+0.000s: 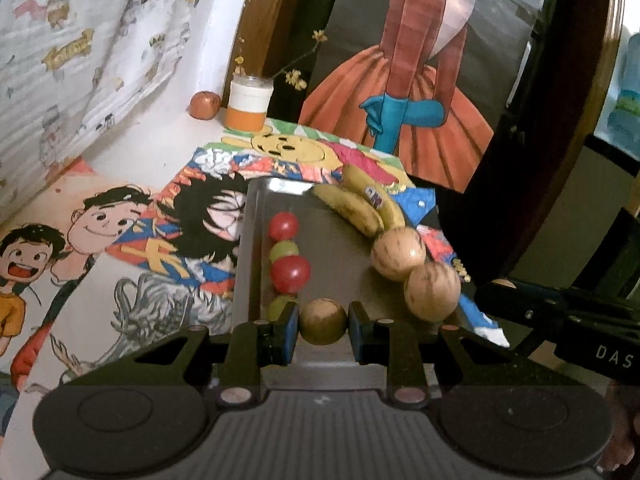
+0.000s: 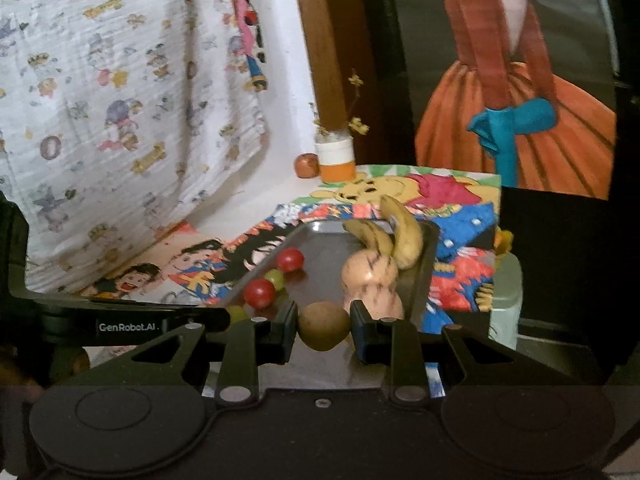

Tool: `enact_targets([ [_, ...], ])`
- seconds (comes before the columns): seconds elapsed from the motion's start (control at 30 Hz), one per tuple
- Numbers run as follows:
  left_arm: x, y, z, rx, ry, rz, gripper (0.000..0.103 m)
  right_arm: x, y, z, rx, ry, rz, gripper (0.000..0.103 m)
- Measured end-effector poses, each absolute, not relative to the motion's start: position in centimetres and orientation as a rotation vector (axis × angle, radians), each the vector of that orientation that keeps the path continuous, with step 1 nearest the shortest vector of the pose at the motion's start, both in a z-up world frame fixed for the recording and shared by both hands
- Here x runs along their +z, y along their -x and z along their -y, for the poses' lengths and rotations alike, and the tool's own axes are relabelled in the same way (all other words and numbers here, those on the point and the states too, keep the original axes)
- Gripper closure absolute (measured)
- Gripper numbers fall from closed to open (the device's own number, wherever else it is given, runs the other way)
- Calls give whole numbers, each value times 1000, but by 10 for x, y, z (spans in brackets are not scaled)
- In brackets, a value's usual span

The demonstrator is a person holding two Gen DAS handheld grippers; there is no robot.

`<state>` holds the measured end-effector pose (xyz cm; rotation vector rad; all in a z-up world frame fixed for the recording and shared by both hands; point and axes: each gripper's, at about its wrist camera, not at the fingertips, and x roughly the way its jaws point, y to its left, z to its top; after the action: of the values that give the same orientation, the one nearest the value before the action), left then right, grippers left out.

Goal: Organize fruits
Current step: 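Lower both brown fruits onto the tray rim area and open both grippers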

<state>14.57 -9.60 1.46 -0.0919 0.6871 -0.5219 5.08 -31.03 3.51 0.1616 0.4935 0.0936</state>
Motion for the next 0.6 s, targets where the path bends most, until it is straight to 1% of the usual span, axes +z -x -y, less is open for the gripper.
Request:
enact_targets([
  [0.33, 0, -142, 99, -509, 60, -719, 74, 11, -45, 303, 23, -189, -535, 72],
  [0.6, -5, -144, 102, -522, 47, -731, 74, 2, -48, 300, 17, -192, -564, 72],
])
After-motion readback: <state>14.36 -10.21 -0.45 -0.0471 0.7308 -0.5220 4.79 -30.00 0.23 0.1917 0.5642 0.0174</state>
